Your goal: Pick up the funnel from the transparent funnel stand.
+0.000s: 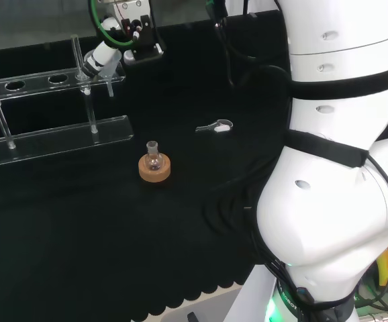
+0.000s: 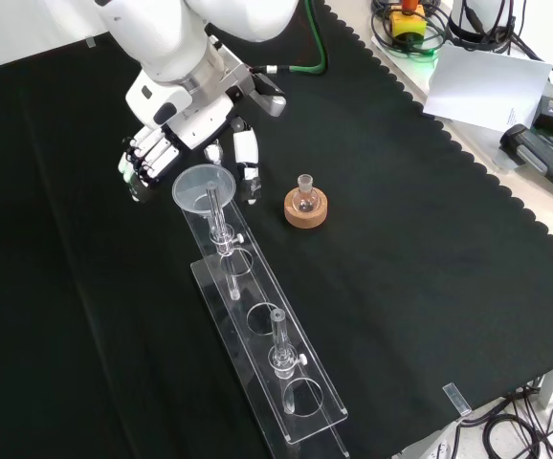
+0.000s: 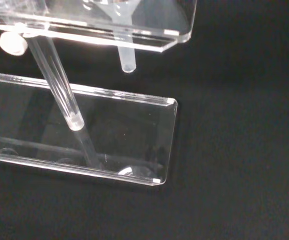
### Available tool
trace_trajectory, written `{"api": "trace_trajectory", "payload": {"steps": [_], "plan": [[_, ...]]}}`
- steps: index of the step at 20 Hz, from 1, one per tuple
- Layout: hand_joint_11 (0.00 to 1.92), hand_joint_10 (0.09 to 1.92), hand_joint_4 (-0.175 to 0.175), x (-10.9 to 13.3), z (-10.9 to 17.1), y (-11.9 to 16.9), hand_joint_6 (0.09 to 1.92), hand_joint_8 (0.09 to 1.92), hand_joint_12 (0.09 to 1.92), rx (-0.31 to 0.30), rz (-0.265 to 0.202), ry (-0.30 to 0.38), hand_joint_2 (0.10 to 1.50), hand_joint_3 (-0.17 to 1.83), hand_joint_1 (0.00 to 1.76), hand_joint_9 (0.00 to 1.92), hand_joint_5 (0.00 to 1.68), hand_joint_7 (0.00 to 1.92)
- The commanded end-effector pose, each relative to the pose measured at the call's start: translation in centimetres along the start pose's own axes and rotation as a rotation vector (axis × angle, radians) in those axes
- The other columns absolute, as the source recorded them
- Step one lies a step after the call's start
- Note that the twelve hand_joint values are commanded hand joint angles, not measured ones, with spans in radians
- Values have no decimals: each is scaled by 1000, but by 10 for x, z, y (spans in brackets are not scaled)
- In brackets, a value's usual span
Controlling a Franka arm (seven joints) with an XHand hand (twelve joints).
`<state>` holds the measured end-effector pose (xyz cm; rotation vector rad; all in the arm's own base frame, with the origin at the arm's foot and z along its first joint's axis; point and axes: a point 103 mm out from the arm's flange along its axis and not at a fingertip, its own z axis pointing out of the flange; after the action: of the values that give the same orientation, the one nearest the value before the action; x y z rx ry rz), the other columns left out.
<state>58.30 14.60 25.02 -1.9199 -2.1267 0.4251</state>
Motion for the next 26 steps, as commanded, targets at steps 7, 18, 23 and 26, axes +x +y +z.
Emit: {"api": "trace_trajectory", "payload": {"steps": [7,18,23,26], "plan": [[0,784,-47,1,10,5,87,431,547,2,5,-10,670,5,499,1,36,195],[0,803,-26,-7,13,9,87,474,837,-22,28,-8,703,16,501,150,247,390],[0,759,-8,-6,15,11,87,453,890,-27,36,-7,732,30,520,239,364,522],[0,736,-5,-7,16,12,87,439,913,-26,37,1,737,33,522,275,415,584]]}}
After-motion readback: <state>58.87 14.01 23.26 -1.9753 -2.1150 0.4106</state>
